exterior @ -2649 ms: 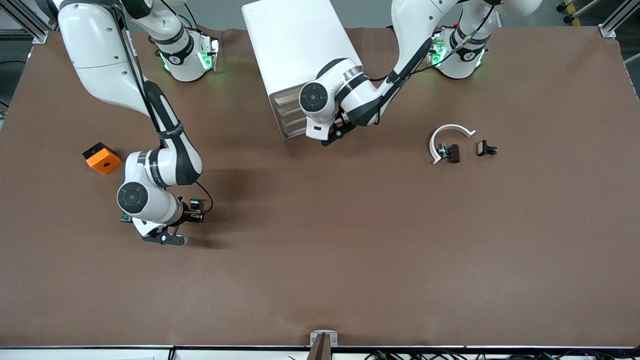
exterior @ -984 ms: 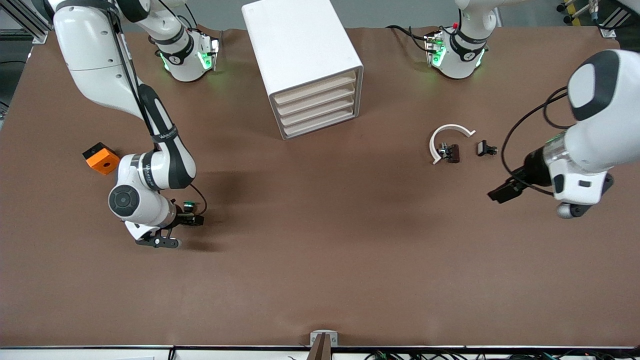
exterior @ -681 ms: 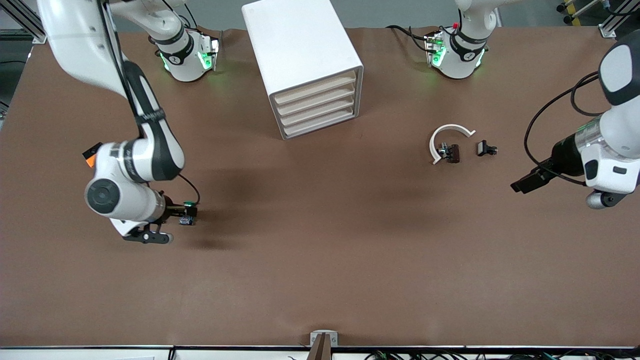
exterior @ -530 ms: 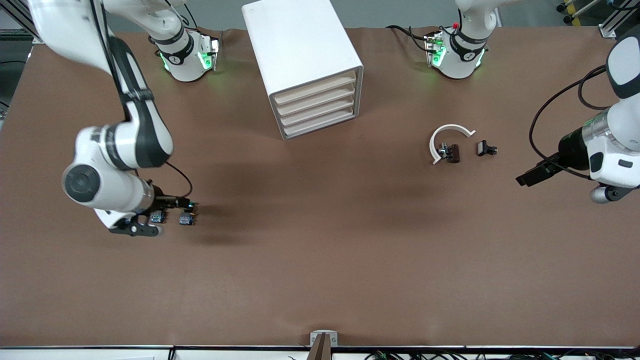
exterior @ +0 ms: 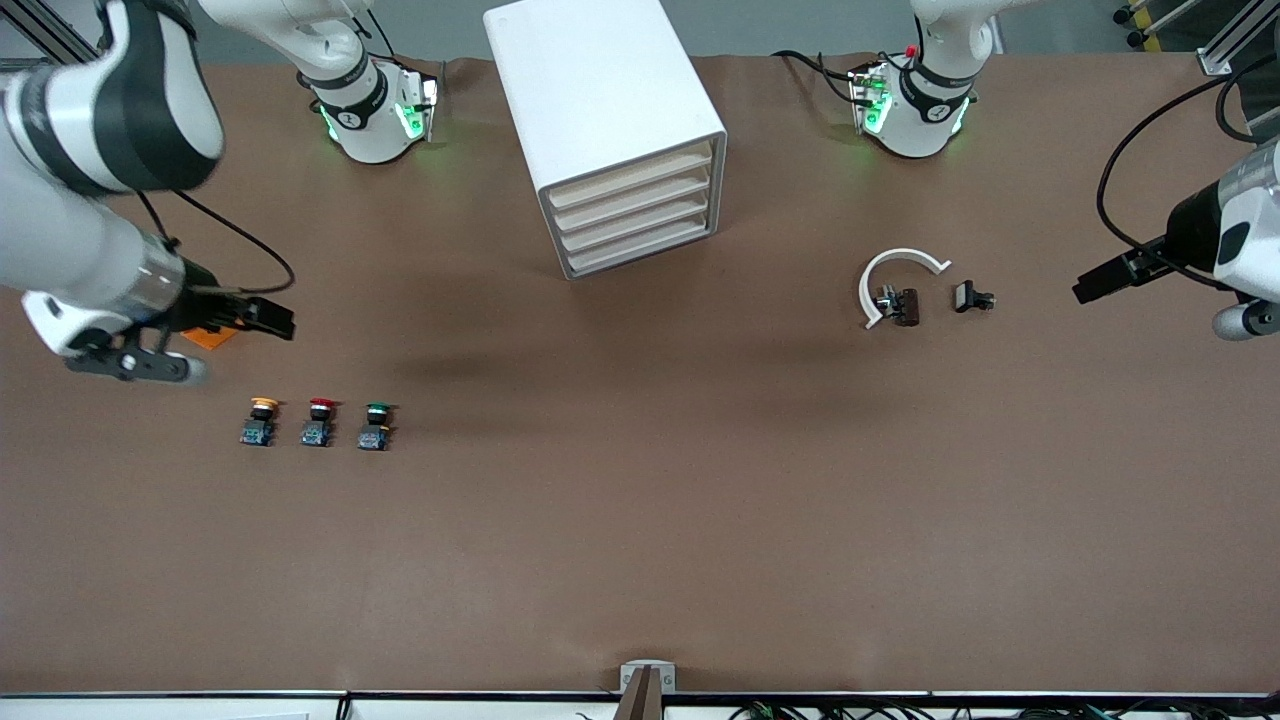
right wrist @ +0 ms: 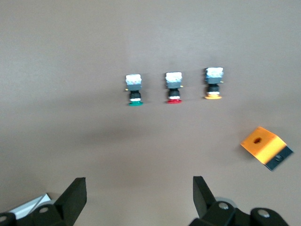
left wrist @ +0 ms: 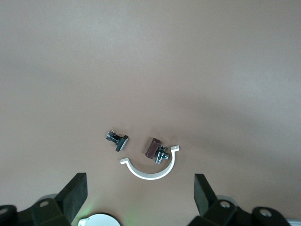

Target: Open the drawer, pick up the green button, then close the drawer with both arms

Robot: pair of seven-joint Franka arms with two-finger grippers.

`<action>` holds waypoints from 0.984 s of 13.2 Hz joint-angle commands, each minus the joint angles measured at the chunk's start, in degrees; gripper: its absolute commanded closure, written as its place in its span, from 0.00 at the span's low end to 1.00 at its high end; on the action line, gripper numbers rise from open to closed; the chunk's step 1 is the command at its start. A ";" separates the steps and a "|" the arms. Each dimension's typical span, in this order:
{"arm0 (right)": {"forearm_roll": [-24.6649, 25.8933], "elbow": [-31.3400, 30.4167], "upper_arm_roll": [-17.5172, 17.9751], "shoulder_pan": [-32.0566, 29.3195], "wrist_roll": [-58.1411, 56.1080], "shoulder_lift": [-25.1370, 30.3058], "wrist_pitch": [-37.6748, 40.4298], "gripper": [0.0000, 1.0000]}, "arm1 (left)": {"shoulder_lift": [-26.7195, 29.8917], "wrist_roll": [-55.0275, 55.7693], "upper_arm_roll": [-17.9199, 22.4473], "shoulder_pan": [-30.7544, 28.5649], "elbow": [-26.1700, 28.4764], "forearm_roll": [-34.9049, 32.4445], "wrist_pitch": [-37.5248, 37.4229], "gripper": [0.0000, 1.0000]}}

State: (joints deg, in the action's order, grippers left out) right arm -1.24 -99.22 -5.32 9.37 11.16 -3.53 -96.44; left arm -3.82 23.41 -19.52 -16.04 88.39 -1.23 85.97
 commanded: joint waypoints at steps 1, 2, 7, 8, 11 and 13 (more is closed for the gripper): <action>1.68 3.49 0.66 -3.12 -1.65 2.03 6.32 0.00 | -0.13 -1.26 -0.87 -0.05 -0.68 -1.41 -0.89 0.00; 1.68 5.86 0.66 -4.53 -4.54 2.03 8.79 0.00 | -0.13 -1.35 -1.14 0.04 -0.77 -1.41 -0.54 0.00; 1.42 11.85 0.75 -9.89 -13.08 1.77 10.40 0.00 | -0.14 -3.09 -1.05 0.22 -2.09 -1.84 -0.71 0.00; 1.42 11.86 0.84 -9.90 -13.18 1.77 10.40 0.00 | -0.13 -3.89 -1.14 0.22 -2.35 -4.46 -0.72 0.00; 1.59 12.65 0.93 -9.73 -13.26 1.68 10.31 0.00 | 0.04 -4.51 -1.93 0.04 -2.52 -6.33 -0.63 0.00; 1.59 12.65 1.02 -9.64 -13.27 1.59 10.40 0.00 | 0.83 -4.51 -1.06 1.08 -2.26 -5.63 -0.28 0.00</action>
State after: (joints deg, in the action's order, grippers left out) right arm -0.55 -88.25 -4.95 0.25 -1.45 -1.10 -87.02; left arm -3.81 19.98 -20.76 -15.62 86.71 -6.14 85.97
